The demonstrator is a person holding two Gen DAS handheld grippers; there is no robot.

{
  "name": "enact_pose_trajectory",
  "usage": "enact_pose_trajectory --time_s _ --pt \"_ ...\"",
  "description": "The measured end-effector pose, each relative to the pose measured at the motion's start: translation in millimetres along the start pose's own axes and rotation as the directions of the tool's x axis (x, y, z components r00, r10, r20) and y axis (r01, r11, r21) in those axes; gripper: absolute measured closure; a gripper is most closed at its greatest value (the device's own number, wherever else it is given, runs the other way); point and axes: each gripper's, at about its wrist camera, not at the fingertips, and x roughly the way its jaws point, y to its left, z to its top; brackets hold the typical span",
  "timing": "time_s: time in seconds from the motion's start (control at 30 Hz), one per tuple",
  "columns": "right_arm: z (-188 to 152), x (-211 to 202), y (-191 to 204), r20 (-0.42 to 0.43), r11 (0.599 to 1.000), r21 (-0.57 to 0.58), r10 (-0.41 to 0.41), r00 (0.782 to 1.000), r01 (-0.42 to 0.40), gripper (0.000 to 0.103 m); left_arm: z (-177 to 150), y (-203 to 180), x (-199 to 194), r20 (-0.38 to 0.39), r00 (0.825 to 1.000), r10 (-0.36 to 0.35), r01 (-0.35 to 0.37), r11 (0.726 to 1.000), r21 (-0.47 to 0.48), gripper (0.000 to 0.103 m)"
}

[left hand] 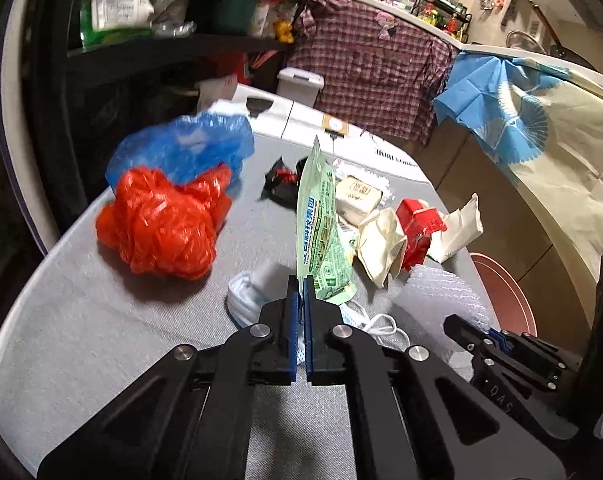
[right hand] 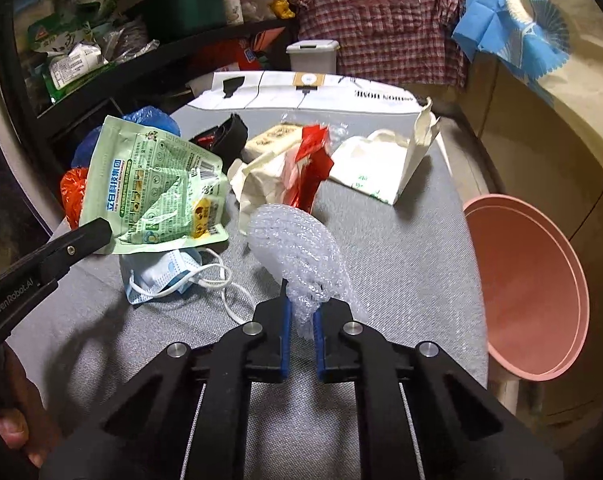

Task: Collect trash
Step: 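Carry the green wrapper and bubble-wrap net over the pink bin with both tools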

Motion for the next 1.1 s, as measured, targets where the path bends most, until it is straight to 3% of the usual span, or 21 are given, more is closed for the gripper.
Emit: enact_pose_trajectory --time_s 0.53,1.1 --pt "0.1 -50.9 -17.0 0.075 0.998 0.036 -0.046 0.996 0.043 0.094 5.0 -13.7 -38.5 0.086 0.996 0.007 -0.014 0.996 0.085 0.101" --pt "-1.9 -126.9 -67.5 0.167 0.985 0.104 -0.151 0.974 0.135 0.094 1.5 -48.6 -69.6 0.066 0.997 -0.048 0.036 0.983 0.177 0.101"
